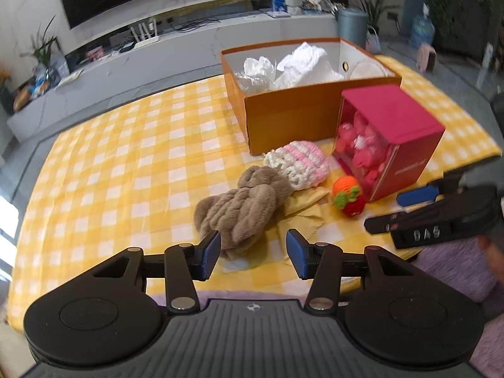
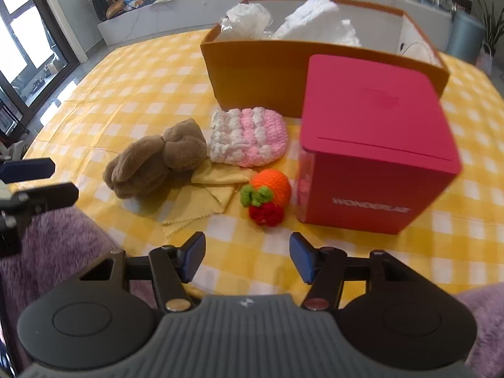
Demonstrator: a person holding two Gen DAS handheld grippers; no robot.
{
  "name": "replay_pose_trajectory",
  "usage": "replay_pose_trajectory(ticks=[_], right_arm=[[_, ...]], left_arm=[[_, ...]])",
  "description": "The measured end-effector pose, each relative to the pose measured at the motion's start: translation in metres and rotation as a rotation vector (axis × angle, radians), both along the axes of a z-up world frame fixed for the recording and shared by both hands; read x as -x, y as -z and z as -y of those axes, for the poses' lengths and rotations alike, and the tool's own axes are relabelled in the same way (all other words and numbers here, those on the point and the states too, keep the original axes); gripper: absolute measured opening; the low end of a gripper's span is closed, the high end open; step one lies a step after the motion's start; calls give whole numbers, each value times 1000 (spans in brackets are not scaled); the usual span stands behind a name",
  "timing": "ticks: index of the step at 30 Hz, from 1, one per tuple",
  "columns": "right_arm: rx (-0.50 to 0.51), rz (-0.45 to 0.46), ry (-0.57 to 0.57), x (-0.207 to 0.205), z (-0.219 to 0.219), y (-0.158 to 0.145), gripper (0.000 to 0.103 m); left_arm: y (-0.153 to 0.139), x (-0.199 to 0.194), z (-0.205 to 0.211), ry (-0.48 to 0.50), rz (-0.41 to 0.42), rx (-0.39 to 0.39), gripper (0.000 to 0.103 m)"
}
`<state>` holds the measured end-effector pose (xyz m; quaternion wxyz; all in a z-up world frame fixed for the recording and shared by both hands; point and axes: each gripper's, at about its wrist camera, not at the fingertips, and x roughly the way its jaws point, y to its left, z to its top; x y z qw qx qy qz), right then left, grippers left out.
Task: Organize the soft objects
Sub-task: 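Move both tools down to the brown plush and orange crocheted strawberry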
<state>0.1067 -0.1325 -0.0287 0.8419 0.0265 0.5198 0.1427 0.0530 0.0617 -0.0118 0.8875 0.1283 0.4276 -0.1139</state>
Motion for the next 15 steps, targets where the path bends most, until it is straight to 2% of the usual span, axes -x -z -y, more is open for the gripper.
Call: replay_pose_trajectory(ticks=[4,10,15], right_arm=[[-10,-23,33,-16,-5,8,59],[-36,-95,94,-35,-7,26,59],[-60,-97,177,-39,-7,34,59]], left_arm=[[8,-16,3,51,-3,-66,57],[30,-42,10,100,-63,-85,58],[46,-62,19,77,-105,-129,59]])
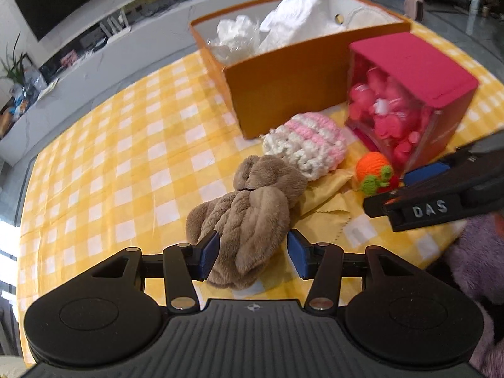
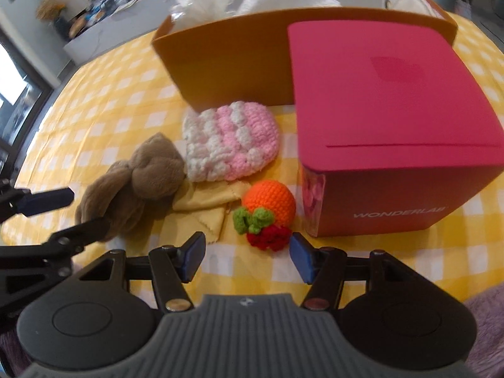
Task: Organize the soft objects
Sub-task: 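Grasp the brown plush with the left tool while the right tool grasps the crocheted strawberry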
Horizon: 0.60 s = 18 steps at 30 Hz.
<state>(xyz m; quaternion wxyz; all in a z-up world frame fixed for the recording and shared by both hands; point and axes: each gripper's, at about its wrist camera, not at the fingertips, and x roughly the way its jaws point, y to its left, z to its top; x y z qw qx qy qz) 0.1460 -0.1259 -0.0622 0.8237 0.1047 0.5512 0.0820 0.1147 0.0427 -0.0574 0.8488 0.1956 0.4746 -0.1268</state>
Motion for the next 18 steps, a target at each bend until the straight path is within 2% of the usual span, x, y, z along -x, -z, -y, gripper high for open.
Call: replay_pose_trajectory(ticks=[8,13,17,18], right_arm=[[-32,-5,126,-8,4,11,58],[-41,-23,170,-12,5,19,55],[-47,-16,182,-12,8,22,45],[-51,-15,182,-12,9,22,44]], left_arm=[[17,-14,12,2,-50,-69,59],[24,-21,13,-33,-82,-97,59],[27,-22,15,-41,-96,-114,58],[27,-22,15,-40,-97,-117,53]])
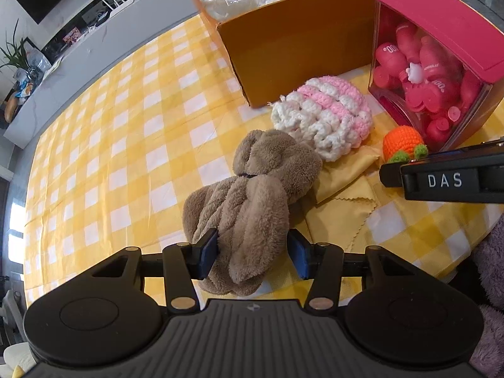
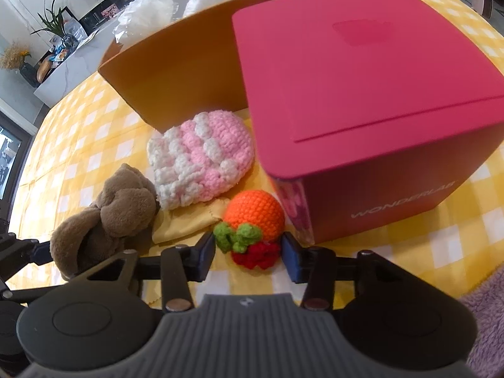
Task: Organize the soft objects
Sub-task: 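Grasp the brown plush with the left tool while the right tool grasps the crocheted strawberry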
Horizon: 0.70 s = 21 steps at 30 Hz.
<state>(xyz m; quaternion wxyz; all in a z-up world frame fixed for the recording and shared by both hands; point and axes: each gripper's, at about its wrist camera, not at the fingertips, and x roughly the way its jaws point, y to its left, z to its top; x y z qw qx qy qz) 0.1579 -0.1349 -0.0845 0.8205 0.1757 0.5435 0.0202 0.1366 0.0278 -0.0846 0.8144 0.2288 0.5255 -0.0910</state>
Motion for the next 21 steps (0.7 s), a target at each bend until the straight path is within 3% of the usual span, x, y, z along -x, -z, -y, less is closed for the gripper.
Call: replay_pose_trajectory(ticks=[3,5,21], right_arm=[[-4,6,-10,1,3,1,42],[-5,6,-27,2,4,0,42],[-16,56,-209,33,1,-28,41]], left_arm=[[-1,1,-1,-11,3,3,37],[-7,2,-3,-25,18,37,32],[-75,53,-10,-154,105,319,30]])
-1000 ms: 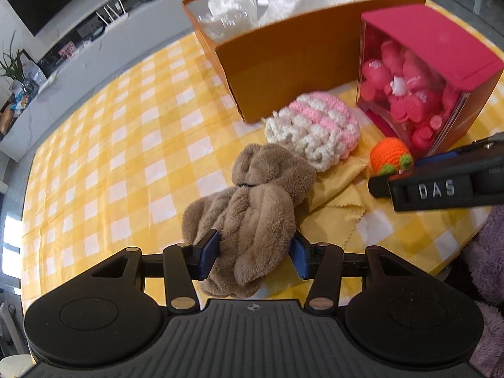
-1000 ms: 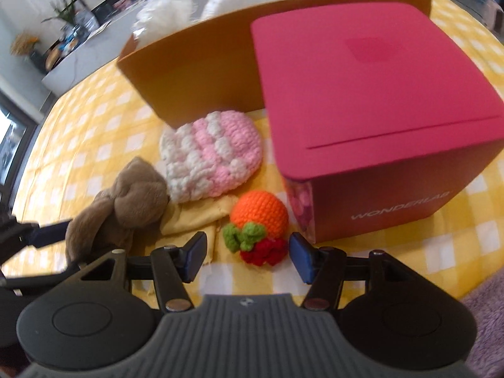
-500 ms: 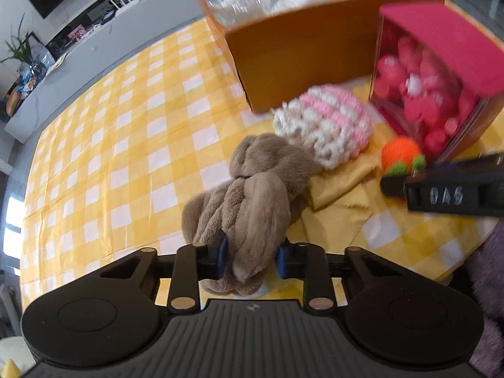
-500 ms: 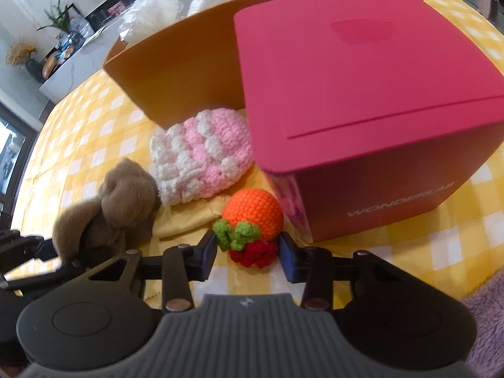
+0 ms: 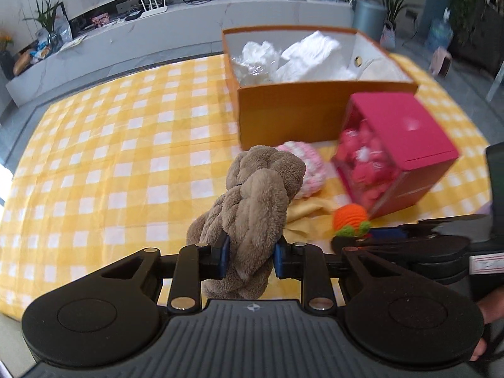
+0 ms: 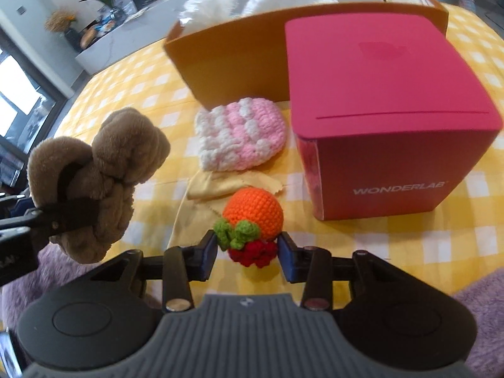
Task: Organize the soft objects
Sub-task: 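Grasp the brown plush with the left tool while the right tool grasps the crocheted strawberry, then lift the plush and strawberry and carry both over the orange box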
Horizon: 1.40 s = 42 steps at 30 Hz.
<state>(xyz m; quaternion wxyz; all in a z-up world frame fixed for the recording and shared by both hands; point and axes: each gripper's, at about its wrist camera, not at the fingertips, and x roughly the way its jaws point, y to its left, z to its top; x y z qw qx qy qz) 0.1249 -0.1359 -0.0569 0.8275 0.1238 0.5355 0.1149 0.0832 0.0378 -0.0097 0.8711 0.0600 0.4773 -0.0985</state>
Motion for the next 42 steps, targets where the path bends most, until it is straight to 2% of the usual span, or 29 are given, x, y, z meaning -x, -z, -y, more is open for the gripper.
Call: replay_pose_trajectory(ticks=[3,11,16,24,29,36,38,42], right_arm=[[12,24,-31,9,3,-8,41],[56,69,-77,40,19,-38,41],[110,168,-62,58,34,-66,41],[112,284,-67,61,63,-105,41],[109,327,-55,37,84,-125,41],[169,382,-59,-26,103,-152,41],[193,390,-67,-47,105,-154,42],[230,393,-76,-90,111,-149,42]], left_arm=[[-8,13,2,-16,1,57,30],[-27,36,15,-51,37,135,30],[-34,39,29,-49,61,159,30],[-58,26,50,-30,122,209,30],[-76,0,65,9,155,222,30],[-92,-53,85,50,179,272,30],[-92,-72,90,56,171,285,30],[-87,-107,104,71,167,263,30]])
